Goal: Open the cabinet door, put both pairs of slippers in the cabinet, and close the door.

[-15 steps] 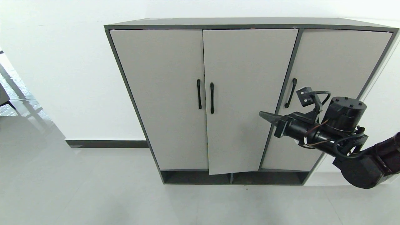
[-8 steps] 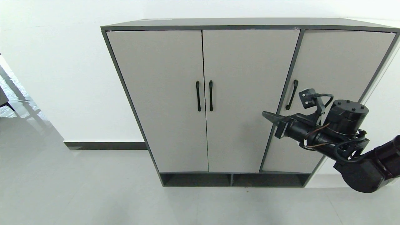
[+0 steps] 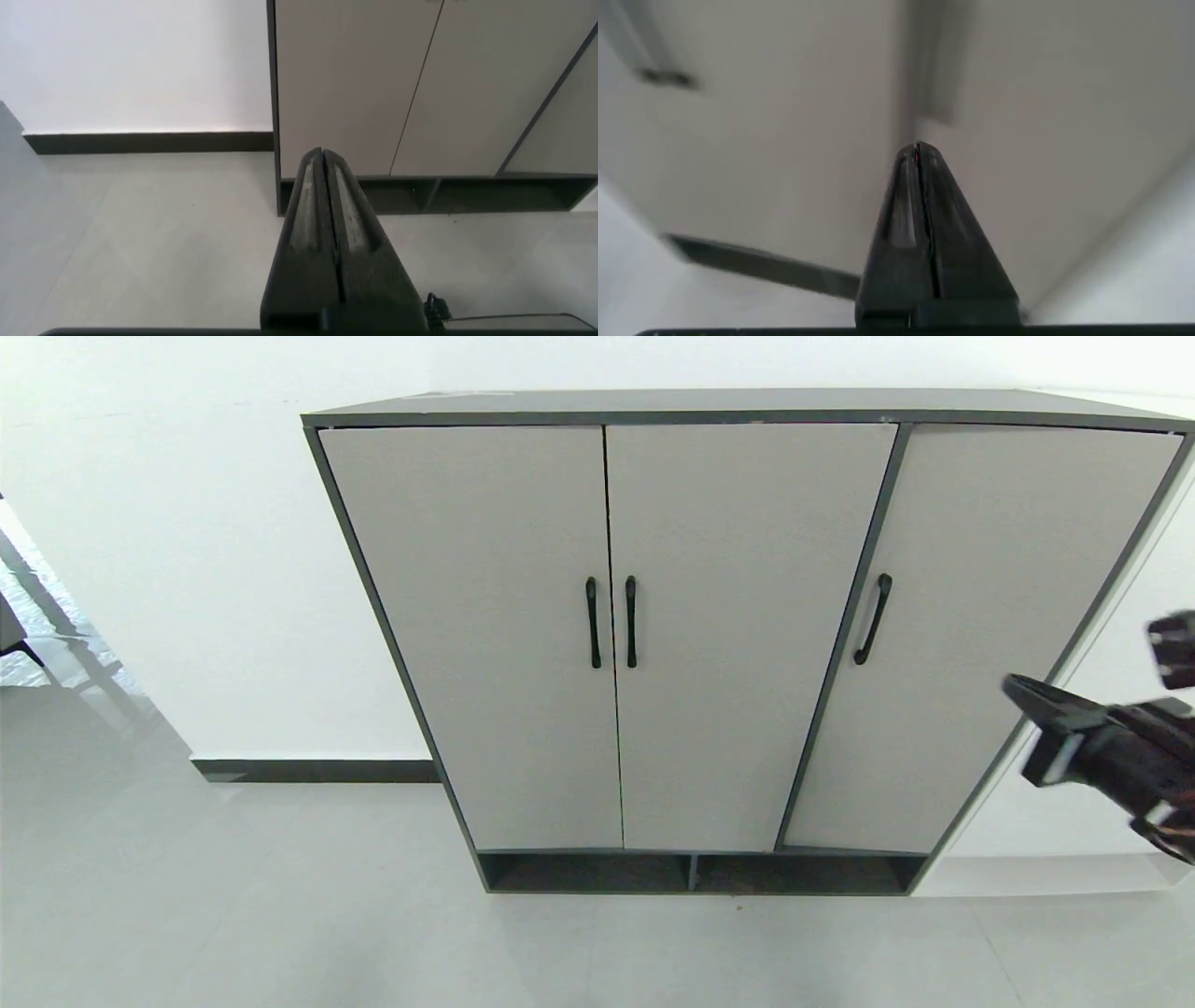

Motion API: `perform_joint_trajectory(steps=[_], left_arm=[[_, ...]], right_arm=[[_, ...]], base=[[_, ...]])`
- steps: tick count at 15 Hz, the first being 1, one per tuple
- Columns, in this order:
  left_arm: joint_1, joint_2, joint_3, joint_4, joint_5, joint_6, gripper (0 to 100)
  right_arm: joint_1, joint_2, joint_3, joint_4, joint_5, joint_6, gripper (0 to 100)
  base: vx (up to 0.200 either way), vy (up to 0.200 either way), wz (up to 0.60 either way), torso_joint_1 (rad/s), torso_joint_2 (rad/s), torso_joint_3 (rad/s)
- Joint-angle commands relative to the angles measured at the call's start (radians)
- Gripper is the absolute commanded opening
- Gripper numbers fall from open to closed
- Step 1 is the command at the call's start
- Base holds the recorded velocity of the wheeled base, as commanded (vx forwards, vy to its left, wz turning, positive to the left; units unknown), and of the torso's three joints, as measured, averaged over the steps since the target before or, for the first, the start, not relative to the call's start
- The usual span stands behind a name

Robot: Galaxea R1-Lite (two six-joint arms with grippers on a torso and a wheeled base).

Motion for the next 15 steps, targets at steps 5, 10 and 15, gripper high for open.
perform_joint_trajectory(steps=[5,10,15], left_arm=[[0.000,0.000,0.000,0.000,0.000,0.000,0],[0.000,0.000,0.000,0.000,0.001,0.000,0],[0.000,0.000,0.000,0.000,0.000,0.000,0]], right_arm=[[-0.171,-1.006,0.311,0.695,0.033,0.090,0],[-0.104,-1.280,0.354,1.036,0.349,0.089,0],[-0.249,-1.248,0.353,1.053,0.250,0.047,0]], base=[[0.000,0.000,0.00,0.000,0.00,0.000],[0.000,0.000,0.00,0.000,0.00,0.000],[0.000,0.000,0.00,0.000,0.00,0.000]])
